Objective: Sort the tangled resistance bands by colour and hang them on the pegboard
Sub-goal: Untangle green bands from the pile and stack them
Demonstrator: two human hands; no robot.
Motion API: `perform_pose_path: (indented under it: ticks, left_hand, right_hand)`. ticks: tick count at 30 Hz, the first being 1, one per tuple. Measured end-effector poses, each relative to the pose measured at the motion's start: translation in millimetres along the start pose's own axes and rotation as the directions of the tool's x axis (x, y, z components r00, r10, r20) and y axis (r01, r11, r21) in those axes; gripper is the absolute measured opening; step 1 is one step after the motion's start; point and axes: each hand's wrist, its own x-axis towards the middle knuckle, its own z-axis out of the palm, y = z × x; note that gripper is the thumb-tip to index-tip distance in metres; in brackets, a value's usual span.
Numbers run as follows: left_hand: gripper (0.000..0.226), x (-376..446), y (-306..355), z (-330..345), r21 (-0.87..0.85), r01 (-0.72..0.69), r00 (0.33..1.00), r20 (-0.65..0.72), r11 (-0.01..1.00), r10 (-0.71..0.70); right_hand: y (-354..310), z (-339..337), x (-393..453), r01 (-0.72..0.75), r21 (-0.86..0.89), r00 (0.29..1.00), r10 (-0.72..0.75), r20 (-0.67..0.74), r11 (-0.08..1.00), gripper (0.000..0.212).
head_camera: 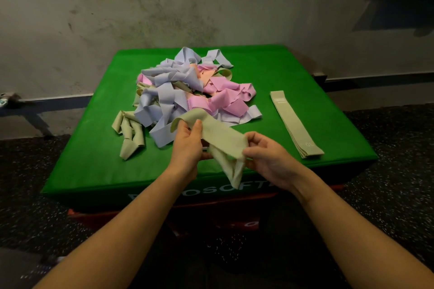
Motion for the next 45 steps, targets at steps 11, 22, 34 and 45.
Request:
perform_pose_path:
  ticks: [11,22,34,45]
  left_hand:
    - [0.014,-6,3,6,0.108,-0.153,0.987,0.056,0.982,0.148]
    - [0.014,7,-3,-3,0.082,-0.079,0.995,-0.055,0.993,0.084]
    - [0.009,7,-3,-6,0.046,-0.046,0.996,-0.074,0.998,0.049]
    - [0.012,0,-5,3,0.042,-0.193,0.975,-0.108,0.98,0.196]
  right_hand:
    - [8,-6,14,0.071,-0.723,0.812,-0.461,-0.358,0.687,0.018]
    - [9,8,12,0.005,-0.147,0.969,-0.041,-0.244,0.989,0.016]
    - [0,-2,0,-0.051,-0.196,0.997,0.038,-0.072,0.979,0.045]
    - [7,0,8,-0.008,-0.525,0.903,-0.219,-0.369,0.851,0.014]
